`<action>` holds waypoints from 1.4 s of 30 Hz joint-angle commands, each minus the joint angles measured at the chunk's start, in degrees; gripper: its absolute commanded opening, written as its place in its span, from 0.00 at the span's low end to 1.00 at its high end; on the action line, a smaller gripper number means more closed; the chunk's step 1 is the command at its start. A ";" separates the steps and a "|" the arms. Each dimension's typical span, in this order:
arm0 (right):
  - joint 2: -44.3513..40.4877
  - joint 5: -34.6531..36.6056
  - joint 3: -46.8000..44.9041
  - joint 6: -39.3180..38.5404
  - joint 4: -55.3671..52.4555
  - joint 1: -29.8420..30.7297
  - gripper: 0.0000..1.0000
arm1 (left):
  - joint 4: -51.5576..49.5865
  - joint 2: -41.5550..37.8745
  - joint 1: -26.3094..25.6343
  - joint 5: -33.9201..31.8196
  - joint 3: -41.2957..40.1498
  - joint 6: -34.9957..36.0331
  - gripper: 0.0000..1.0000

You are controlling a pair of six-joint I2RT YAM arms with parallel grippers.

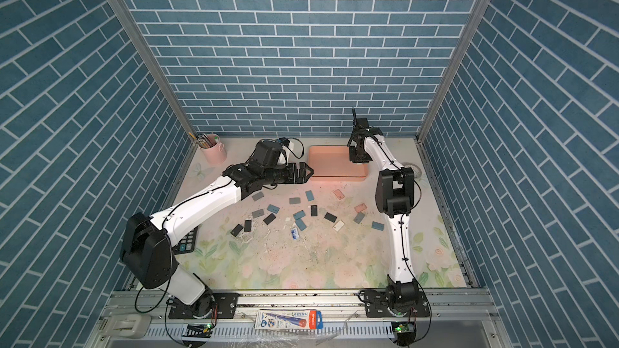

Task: Put the eraser in the storage box
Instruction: Place the eraser at the center of the board.

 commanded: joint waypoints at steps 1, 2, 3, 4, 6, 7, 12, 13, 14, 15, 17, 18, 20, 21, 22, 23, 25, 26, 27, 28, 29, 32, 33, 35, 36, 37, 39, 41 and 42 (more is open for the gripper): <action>2.51 -1.23 5.52 -1.85 -3.21 0.32 0.16 | -1.79 0.78 -0.29 0.39 2.50 1.53 1.00; 3.58 -1.20 6.68 -1.96 -3.49 0.33 0.17 | -1.99 0.95 -0.29 0.45 2.76 1.62 1.00; 4.41 -1.25 7.43 -2.09 -3.51 0.32 0.17 | -2.00 1.04 -0.30 0.49 2.92 1.77 1.00; 5.37 -1.20 8.26 -2.12 -3.50 0.32 0.17 | -1.90 1.00 -0.38 0.45 2.96 1.90 1.00; 6.91 -1.13 9.68 -2.12 -3.59 0.32 0.17 | -2.10 1.39 -0.30 0.97 3.26 2.35 1.00; 7.65 -1.14 10.28 -2.06 -3.71 0.33 0.17 | -2.81 1.76 -0.33 1.12 3.58 2.41 1.00; 9.41 -0.23 10.74 -2.27 -3.35 0.34 0.18 | -5.00 2.17 -0.29 -0.25 3.32 3.11 1.00; 9.58 0.02 10.65 -2.33 -3.12 0.33 0.19 | -4.73 2.17 -0.36 0.09 2.94 3.74 1.00; 9.78 0.13 10.64 -2.32 -2.81 0.32 0.19 | -4.92 2.23 -0.33 0.42 2.86 4.20 0.99; 10.08 0.22 10.74 -2.29 -2.72 0.32 0.19 | -5.44 2.34 -0.30 0.28 2.96 4.62 0.99; 10.69 0.72 10.87 -2.25 -2.39 0.28 0.20 | -7.60 2.86 -0.34 -2.00 3.60 5.14 1.00; 10.88 0.80 10.91 -2.30 -2.23 0.25 0.21 | -8.60 3.13 -0.30 -3.45 4.09 5.21 1.00; 11.49 1.01 11.11 -2.19 -2.10 0.26 0.24 | -11.37 3.65 -0.31 -6.00 5.38 6.51 1.00; 11.64 1.18 11.14 -2.18 -1.95 0.24 0.24 | -12.38 3.77 -0.32 -7.04 5.96 7.47 0.99; 11.78 1.32 11.17 -2.14 -1.85 0.24 0.25 | -13.61 3.77 -0.31 -8.57 6.63 8.13 1.00; 11.80 1.52 11.12 -2.12 -1.71 0.24 0.25 | -14.45 3.69 -0.29 -10.23 7.06 8.65 1.00; 11.80 1.88 11.14 -2.20 -1.41 0.24 0.27 | -16.03 3.10 -0.31 -15.06 7.77 10.71 1.00; 11.80 1.89 11.18 -2.17 -1.17 0.28 0.27 | -16.70 2.79 -0.34 -17.58 8.08 11.54 1.00; 11.80 1.88 11.23 -2.16 -0.96 0.24 0.27 | -17.58 2.48 -0.29 -20.56 8.51 12.09 1.00; 11.85 1.71 11.51 -2.11 -0.87 0.24 0.27 | -18.32 2.13 -0.21 -23.17 8.96 12.59 1.00; 11.87 1.70 11.74 -2.10 -0.83 0.24 0.27 | -19.21 1.93 -0.12 -25.37 9.38 12.61 1.00; 12.32 1.75 12.72 -2.19 -0.87 0.13 0.27 | -21.00 1.79 0.58 -29.57 10.18 14.97 1.00; 12.49 1.73 13.17 -2.15 -0.89 0.06 0.27 | -22.13 2.02 1.01 -28.85 10.94 15.90 1.00; 12.84 1.61 13.79 -2.32 -0.62 -0.02 0.27 | -23.50 2.42 1.89 -26.73 11.54 16.58 1.00; 13.09 1.55 14.28 -2.47 -0.61 -0.03 0.28 | -23.48 2.26 1.99 -26.70 11.19 16.59 1.00; 13.29 1.53 14.77 -2.61 -0.81 -0.03 0.28 | -23.05 2.00 1.95 -26.55 10.58 17.13 1.00; 13.56 1.35 15.47 -2.73 -1.04 -0.04 0.29 | -22.21 1.24 1.99 -26.73 9.41 17.05 1.00; 13.25 1.24 15.60 -2.83 -1.04 -0.01 0.31 | -21.13 0.33 1.94 -26.91 8.07 16.62 1.00; 13.14 1.15 15.58 -2.89 -1.04 -0.03 0.33 | -21.04 0.11 2.00 -26.76 7.83 16.59 1.00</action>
